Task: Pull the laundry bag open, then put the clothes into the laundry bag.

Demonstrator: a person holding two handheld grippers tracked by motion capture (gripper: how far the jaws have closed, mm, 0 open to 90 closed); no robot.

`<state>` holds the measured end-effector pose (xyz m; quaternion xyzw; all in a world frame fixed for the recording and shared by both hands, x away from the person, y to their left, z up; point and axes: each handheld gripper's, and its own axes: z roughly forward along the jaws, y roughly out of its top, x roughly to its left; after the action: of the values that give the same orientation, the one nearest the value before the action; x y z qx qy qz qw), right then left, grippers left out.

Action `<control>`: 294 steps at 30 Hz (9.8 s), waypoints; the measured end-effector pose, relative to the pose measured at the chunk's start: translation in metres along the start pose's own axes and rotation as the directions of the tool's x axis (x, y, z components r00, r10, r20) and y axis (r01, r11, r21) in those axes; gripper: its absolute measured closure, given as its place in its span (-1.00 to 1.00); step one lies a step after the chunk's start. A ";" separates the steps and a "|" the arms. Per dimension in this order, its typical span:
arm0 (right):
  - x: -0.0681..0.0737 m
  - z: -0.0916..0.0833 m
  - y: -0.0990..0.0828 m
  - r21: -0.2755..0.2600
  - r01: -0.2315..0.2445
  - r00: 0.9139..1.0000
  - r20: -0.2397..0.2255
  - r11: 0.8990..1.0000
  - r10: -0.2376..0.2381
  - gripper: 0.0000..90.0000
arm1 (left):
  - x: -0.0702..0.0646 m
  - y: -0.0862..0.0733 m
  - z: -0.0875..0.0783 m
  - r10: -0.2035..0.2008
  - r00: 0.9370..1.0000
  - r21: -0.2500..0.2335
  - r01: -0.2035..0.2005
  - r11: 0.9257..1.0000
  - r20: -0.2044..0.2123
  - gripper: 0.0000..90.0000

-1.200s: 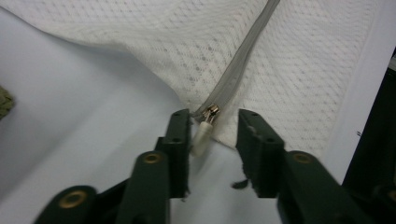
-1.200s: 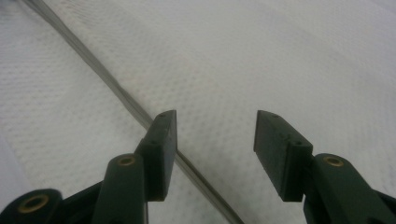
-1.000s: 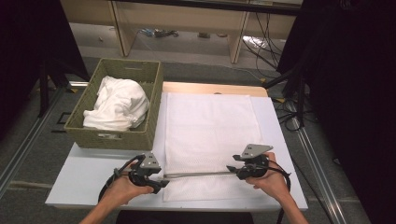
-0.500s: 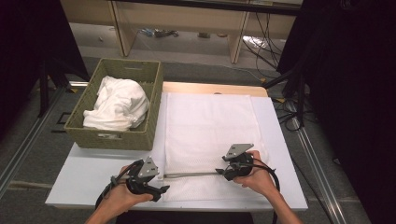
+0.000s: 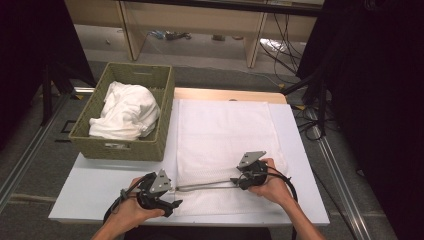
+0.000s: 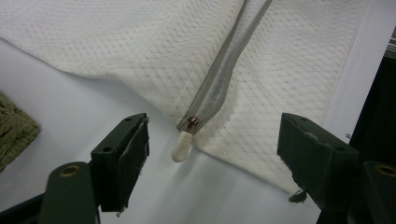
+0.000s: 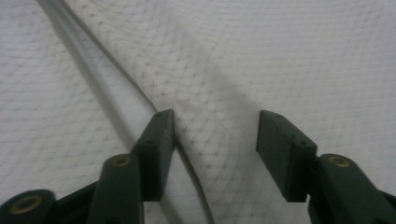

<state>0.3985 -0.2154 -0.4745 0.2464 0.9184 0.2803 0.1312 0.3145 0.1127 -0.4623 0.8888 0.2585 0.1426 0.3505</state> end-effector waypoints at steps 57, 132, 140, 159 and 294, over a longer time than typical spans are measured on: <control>-0.005 0.006 0.008 0.011 0.088 0.988 -0.125 0.996 -0.086 0.94 | 0.006 0.004 0.005 0.008 1.000 -0.021 -0.008 1.000 -0.010 -0.41; -0.006 -0.048 0.052 -0.167 0.199 0.975 0.131 0.966 -0.178 0.99 | 0.152 0.067 -0.072 -0.275 0.922 -0.286 0.195 0.938 -0.273 -0.42; -0.006 -0.047 0.051 -0.158 0.188 0.978 0.122 0.969 -0.170 0.99 | 0.201 0.074 -0.075 -0.311 0.876 -0.242 0.232 0.942 -0.369 -0.42; -0.006 -0.044 0.051 -0.149 0.192 0.977 0.117 0.970 -0.176 0.99 | 0.278 0.058 -0.028 -0.324 0.877 -0.102 0.308 0.946 -0.354 -0.61; -0.044 -0.043 0.064 -0.195 0.113 0.989 0.113 0.974 -0.092 0.99 | 0.010 0.096 -0.087 -0.030 0.934 -0.240 0.122 0.963 0.355 0.39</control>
<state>0.4431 -0.2120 -0.3980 0.1982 0.8889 0.3513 0.2170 0.3193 0.1063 -0.3323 0.8361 0.2059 0.0016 0.5084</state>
